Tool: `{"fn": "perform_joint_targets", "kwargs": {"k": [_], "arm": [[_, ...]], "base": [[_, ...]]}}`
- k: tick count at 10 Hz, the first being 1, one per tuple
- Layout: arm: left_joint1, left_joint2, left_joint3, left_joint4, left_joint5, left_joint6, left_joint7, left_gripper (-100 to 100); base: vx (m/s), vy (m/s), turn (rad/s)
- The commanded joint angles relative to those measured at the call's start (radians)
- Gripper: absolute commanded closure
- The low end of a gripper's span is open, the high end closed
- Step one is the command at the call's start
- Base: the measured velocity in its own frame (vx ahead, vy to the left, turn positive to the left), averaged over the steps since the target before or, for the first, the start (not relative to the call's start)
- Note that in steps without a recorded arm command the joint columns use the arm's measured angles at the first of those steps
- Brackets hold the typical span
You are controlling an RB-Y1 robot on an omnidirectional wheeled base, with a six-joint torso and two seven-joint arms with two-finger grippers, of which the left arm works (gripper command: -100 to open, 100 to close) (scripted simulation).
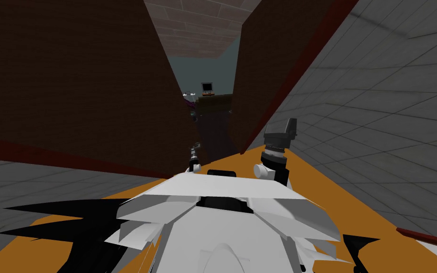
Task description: Push the door open
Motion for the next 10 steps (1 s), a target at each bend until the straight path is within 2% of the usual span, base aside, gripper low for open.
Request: {"fn": "perform_joint_targets", "kwargs": {"k": [1, 4, 5, 10], "arm": [[0.002, -0.001, -0.001, 0.0, -0.001, -0.002, -0.001, 100], [0.002, -0.001, -0.001, 0.0, -0.001, -0.002, -0.001, 100], [-0.006, 0.013, 0.0, 0.008, 0.002, 0.0, 0.003, 100], [-0.021, 0.041, 0.001, 0.034, 0.006, -0.004, 0.012, 100]], "base": [[-0.013, -0.004, -0.007], [0.0, 0.0, 0.0], [0.126, -0.008, 0.102], [0.179, -0.017, 0.111]]}}
